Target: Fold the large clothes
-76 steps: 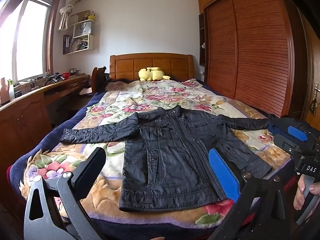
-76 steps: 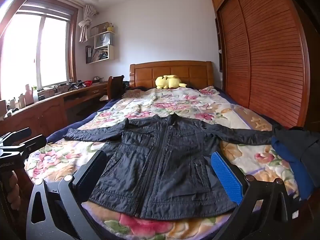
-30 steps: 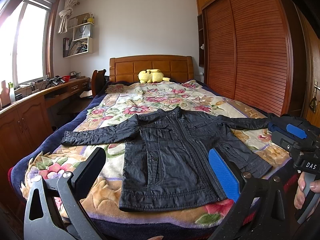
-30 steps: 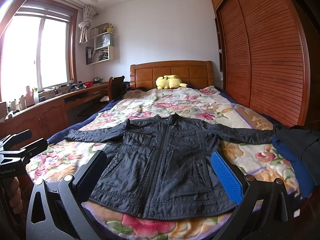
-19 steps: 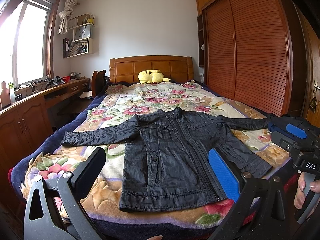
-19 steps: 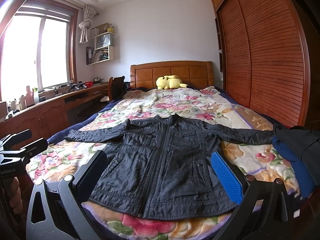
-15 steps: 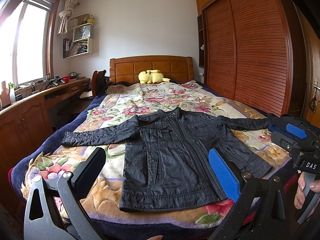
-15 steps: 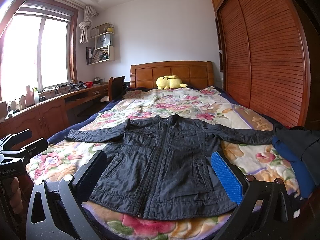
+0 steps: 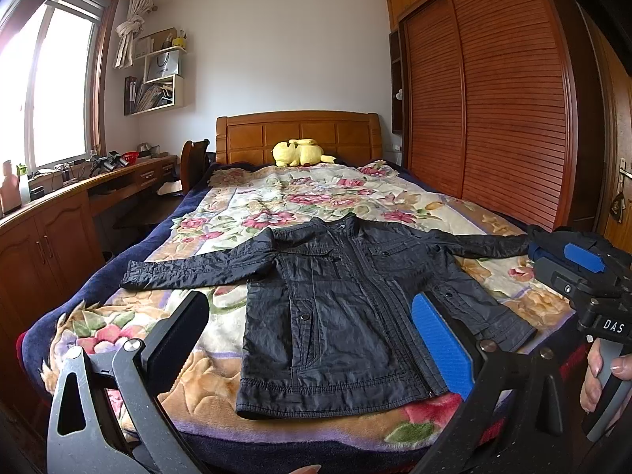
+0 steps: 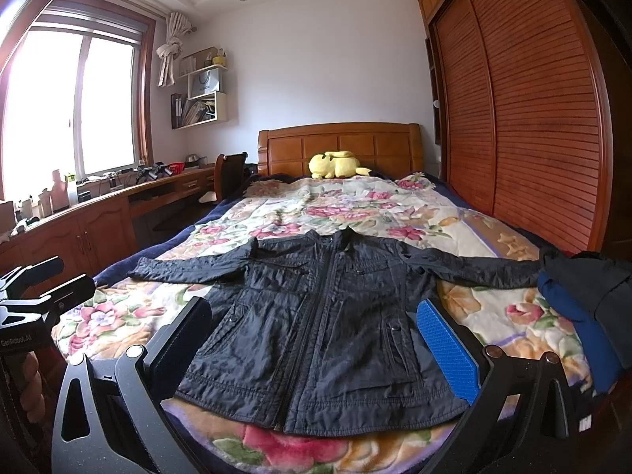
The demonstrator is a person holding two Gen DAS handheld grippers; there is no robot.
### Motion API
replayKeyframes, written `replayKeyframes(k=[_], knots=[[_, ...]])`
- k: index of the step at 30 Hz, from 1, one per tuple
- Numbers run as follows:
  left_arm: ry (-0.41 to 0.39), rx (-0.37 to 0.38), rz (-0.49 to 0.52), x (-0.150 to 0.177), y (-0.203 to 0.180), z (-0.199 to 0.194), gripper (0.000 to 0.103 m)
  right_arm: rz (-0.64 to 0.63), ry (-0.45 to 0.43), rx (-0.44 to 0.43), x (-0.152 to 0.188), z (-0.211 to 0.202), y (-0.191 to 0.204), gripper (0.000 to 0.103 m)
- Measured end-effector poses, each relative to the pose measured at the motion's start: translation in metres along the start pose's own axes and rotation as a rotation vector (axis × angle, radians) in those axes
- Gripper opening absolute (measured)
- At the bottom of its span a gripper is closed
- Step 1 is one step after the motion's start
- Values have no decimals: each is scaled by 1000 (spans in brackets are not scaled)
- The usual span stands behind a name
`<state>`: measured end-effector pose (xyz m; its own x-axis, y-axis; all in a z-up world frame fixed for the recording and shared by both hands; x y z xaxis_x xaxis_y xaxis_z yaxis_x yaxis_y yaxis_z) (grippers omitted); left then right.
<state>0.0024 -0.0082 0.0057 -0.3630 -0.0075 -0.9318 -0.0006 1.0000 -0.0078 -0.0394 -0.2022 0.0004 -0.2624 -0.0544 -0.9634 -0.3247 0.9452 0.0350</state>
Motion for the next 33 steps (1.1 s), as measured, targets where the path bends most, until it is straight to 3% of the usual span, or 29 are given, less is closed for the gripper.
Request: replayKeyframes(k=[15, 26, 33], knots=[[14, -5, 3, -5, 1, 1, 103, -1, 7, -4, 1, 6, 0, 103], [131, -64, -35, 28, 50, 59, 103, -3, 109, -57, 13, 70, 3, 103], [170, -90, -52, 47, 80, 90, 103, -40, 125, -76, 10, 106, 6, 103]])
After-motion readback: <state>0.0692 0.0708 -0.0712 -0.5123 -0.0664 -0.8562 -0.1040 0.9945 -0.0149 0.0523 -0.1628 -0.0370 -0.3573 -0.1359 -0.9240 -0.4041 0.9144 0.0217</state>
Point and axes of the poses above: each gripper's, at about its wrist camera, not at the fingertips, and z roughly the way its jaws point, y to its left, x to its underside, the point moved 1 cm from there along z, roughly the way its jaws point, and after that the axes turned 1 degree about x, right-handed, at the moved point
